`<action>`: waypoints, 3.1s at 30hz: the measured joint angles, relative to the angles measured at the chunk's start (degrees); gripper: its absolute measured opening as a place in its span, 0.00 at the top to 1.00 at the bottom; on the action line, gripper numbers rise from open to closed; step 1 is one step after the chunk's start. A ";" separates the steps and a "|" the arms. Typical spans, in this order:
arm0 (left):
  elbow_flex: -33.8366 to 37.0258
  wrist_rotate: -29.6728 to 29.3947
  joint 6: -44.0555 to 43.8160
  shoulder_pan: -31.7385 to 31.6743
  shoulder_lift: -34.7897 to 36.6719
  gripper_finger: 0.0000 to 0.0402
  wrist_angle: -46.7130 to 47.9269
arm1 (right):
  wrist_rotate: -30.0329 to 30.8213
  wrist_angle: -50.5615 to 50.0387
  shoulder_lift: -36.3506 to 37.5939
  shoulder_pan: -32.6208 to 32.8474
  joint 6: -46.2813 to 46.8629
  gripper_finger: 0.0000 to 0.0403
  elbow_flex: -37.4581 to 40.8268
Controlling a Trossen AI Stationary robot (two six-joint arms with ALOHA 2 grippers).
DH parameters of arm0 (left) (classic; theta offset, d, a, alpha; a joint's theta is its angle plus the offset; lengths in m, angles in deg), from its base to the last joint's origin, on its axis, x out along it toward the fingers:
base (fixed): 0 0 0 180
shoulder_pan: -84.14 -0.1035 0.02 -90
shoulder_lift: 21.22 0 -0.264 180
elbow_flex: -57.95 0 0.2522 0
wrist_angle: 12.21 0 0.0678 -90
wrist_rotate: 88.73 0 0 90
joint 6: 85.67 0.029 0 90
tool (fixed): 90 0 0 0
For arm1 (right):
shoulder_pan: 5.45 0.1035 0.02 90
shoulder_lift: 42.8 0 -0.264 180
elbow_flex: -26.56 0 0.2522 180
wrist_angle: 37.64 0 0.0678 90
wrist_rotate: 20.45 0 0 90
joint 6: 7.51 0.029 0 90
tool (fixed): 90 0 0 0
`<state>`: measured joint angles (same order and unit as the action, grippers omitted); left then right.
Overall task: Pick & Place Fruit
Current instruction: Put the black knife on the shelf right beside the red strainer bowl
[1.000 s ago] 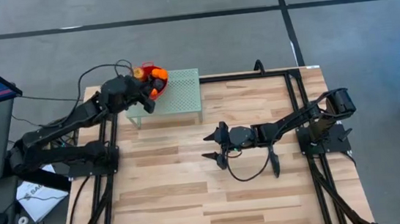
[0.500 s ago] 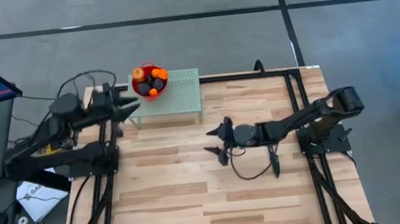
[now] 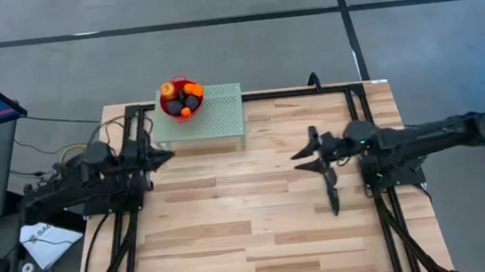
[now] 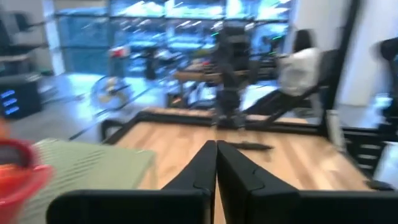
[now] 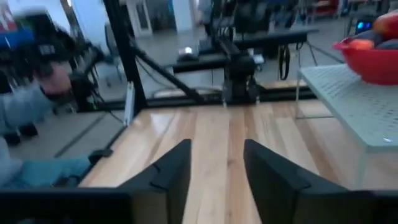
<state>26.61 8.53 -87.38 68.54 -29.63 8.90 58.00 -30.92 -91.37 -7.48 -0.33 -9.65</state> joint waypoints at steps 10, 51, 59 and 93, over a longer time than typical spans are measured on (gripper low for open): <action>11.69 9.57 -3.97 0.00 1.34 1.00 -15.90 | 0.00 2.32 14.36 -2.70 3.23 0.81 8.62; 17.21 15.66 1.09 0.00 -12.31 1.00 -22.85 | 9.05 -70.27 -7.28 7.34 55.51 0.69 -8.10; 17.21 16.50 1.48 0.00 -12.35 1.00 -22.99 | 8.81 -68.53 -16.56 1.08 54.38 0.30 -8.10; 17.21 16.29 0.11 0.00 -12.35 1.00 -23.31 | 6.63 -50.25 -23.18 1.66 54.65 0.79 -15.95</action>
<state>43.83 24.82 -87.28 68.54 -41.97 -14.42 64.63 -81.17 -114.55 -5.82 54.31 -25.60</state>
